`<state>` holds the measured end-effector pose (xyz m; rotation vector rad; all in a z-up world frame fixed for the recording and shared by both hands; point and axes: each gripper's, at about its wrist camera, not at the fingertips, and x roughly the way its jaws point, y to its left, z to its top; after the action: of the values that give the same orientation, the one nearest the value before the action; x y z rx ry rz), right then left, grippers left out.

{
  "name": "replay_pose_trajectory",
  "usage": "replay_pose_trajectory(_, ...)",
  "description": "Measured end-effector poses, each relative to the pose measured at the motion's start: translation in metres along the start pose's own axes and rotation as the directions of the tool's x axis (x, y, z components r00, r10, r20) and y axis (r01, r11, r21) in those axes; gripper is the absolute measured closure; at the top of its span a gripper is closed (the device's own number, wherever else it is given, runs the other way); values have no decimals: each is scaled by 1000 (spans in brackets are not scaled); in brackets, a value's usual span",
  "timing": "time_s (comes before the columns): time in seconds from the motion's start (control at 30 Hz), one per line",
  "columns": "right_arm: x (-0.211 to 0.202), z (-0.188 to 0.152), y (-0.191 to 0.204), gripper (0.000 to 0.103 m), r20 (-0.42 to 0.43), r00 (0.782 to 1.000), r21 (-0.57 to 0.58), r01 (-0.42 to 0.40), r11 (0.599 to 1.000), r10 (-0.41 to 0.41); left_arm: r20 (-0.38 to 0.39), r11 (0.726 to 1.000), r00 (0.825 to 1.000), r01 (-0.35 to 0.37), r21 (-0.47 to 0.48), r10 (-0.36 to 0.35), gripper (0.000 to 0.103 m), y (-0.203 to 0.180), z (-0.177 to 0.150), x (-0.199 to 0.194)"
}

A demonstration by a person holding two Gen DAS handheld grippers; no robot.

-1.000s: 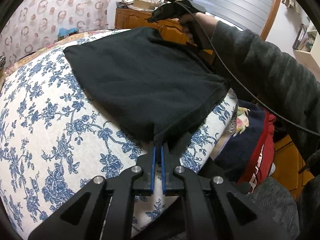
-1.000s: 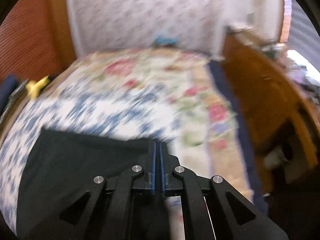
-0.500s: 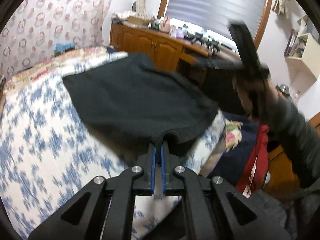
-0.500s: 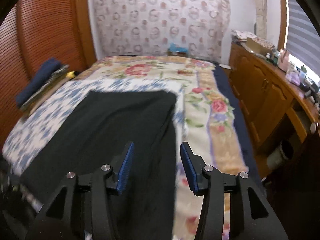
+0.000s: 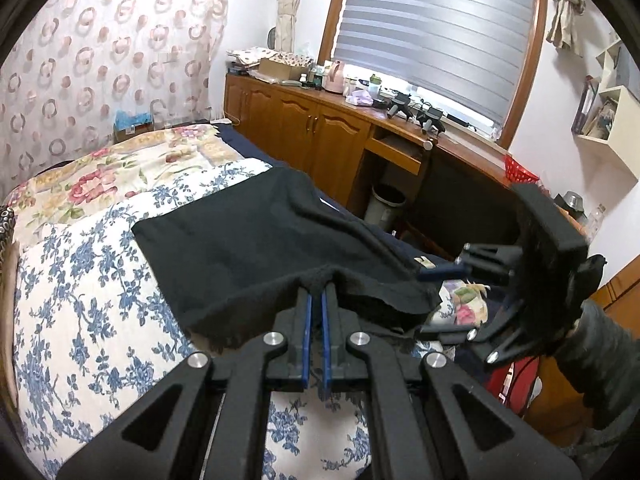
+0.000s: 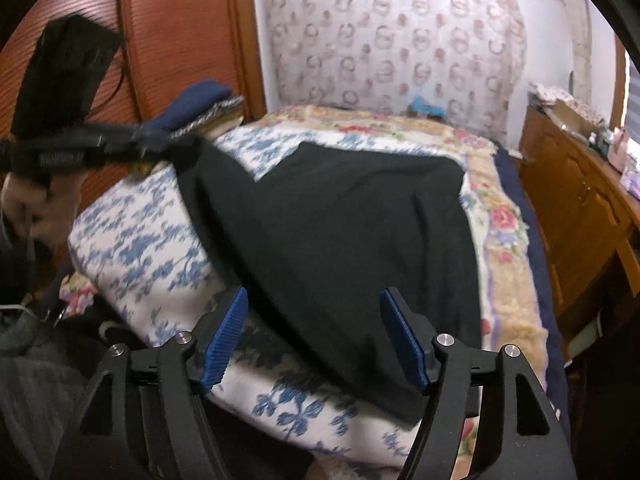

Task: Fold small clothes

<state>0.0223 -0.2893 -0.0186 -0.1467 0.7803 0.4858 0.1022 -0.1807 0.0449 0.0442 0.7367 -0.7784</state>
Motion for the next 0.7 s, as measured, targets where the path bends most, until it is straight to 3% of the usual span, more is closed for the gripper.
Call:
replay_pose_trajectory(0.27,25,-25,-5,31,-103,987,-72,116,991,-123,18,1000,1000,0,-23,0,102,9,5,-2)
replay_pose_trajectory(0.37,26,-30,-9,32,-106,979,-129,157,979,-171,32,999,999,4,-40,-2,102,16,6,-6)
replay_pose_trajectory(0.4,27,-31,-12,37,-110,975,-151,177,973,-195,36,999,999,7,-45,-5,102,18,7,-7)
replay_pose_trajectory(0.47,28,-27,-21,61,-122,974,-159,170,973,-190,47,998,999,10,-55,-7,102,24,10,-10)
replay_pose_trajectory(0.5,27,-24,-24,80,-123,975,-162,165,973,-186,51,998,999,10,-61,-7,102,28,12,-10)
replay_pose_trajectory(0.53,24,-18,-27,89,-116,976,-168,164,972,-184,57,998,998,5,-66,-2,102,32,15,-10)
replay_pose_trajectory(0.7,13,36,-49,92,-25,979,-193,194,962,-202,75,994,996,-42,-96,50,102,58,32,-3)
